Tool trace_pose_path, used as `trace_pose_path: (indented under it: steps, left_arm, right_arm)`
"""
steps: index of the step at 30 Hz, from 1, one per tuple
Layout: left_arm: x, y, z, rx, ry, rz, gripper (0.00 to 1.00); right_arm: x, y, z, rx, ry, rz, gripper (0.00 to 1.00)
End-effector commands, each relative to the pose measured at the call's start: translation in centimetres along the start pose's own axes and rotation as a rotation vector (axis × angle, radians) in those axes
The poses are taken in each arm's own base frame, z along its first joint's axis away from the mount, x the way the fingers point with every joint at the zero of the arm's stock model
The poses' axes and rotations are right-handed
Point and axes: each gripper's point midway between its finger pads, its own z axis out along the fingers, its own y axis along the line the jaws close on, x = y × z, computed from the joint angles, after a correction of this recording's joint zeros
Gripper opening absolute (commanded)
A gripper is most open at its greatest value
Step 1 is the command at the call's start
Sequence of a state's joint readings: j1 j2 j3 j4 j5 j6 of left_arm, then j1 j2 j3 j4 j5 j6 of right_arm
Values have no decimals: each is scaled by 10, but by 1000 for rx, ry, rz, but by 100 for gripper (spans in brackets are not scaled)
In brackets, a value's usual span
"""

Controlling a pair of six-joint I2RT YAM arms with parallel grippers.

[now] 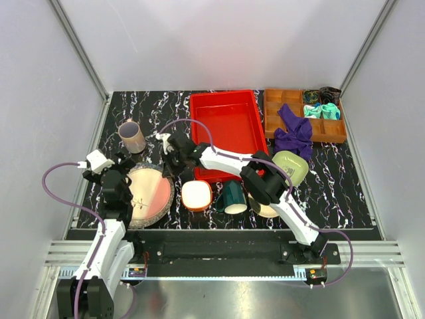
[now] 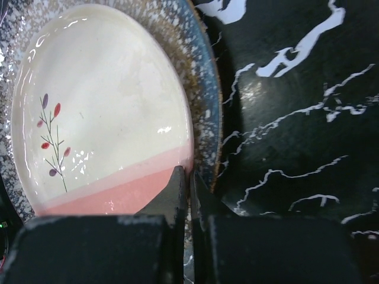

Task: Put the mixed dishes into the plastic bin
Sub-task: Move the plate to the center of the board.

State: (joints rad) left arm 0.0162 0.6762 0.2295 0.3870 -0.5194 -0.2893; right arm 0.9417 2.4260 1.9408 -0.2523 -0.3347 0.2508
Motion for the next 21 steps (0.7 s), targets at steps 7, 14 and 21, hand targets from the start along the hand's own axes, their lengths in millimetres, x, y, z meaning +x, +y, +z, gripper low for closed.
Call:
trace_pose_path:
  steps: [7,14,21]
  left_arm:
    - [-24,-13,4,39,-49,-31,99]
    - [-19,-14,4,45,-36,-33,99]
    - [-12,-17,5,58,-15,-34,99]
  right_arm:
    - [-42,-41,-34,96,-91,17,0]
    - [-57,-59,-46,133,-126,42,0]
    - [-70,-78,-61,172,-159,58,0]
